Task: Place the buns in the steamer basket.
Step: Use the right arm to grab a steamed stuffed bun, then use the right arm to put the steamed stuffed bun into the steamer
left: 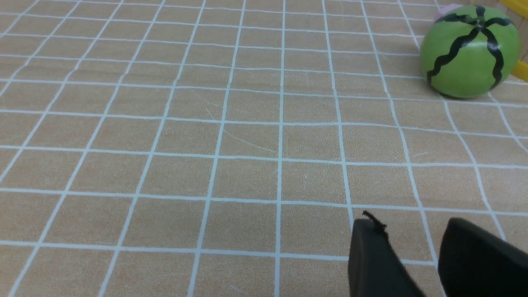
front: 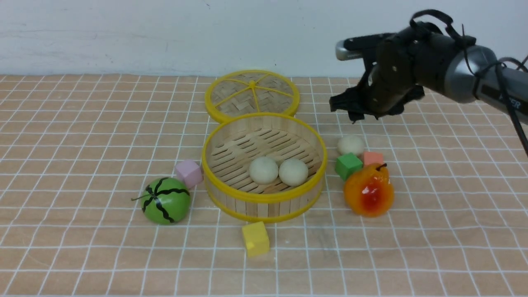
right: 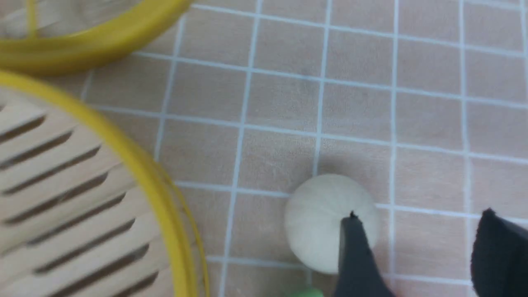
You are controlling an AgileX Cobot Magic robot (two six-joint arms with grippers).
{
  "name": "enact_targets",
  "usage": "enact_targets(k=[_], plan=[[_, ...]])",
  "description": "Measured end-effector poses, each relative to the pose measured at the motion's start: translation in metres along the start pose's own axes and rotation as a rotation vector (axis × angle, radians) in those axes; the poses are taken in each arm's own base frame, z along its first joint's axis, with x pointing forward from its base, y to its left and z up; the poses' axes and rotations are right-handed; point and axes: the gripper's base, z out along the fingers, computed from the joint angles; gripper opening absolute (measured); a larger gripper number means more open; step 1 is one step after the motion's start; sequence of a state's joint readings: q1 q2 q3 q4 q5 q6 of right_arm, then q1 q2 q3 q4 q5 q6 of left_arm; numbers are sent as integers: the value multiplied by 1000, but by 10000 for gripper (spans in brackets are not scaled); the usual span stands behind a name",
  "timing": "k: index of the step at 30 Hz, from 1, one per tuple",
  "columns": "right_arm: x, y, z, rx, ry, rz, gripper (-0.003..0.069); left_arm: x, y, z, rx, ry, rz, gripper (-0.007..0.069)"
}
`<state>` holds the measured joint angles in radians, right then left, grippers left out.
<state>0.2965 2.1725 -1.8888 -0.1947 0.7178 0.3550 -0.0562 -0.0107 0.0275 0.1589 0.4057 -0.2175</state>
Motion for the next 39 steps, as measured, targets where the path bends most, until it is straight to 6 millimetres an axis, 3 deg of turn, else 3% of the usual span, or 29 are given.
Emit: enact_targets(k=[13, 17, 20, 25, 29, 32, 38, 39], plan=[[20, -11, 48, -64, 78, 90, 301, 0, 0, 0, 0, 0, 0, 238], [21, -10, 51, -67, 74, 89, 206, 0, 0, 0, 0, 0, 0, 238], [18, -10, 51, -70, 63, 87, 39, 0, 0, 0, 0, 0, 0, 238], [2, -8, 38, -77, 34, 85, 2, 0, 0, 0, 0, 0, 0, 238], [-17, 5, 21, -126, -17, 62, 2, 0, 0, 0, 0, 0, 0, 238], [-27, 39, 1, -221, -57, -10, 2, 0, 0, 0, 0, 0, 0, 238], [-12, 93, -7, -332, -36, -107, 2, 0, 0, 0, 0, 0, 0, 238], [-12, 94, -7, -332, -35, -107, 2, 0, 0, 0, 0, 0, 0, 238]])
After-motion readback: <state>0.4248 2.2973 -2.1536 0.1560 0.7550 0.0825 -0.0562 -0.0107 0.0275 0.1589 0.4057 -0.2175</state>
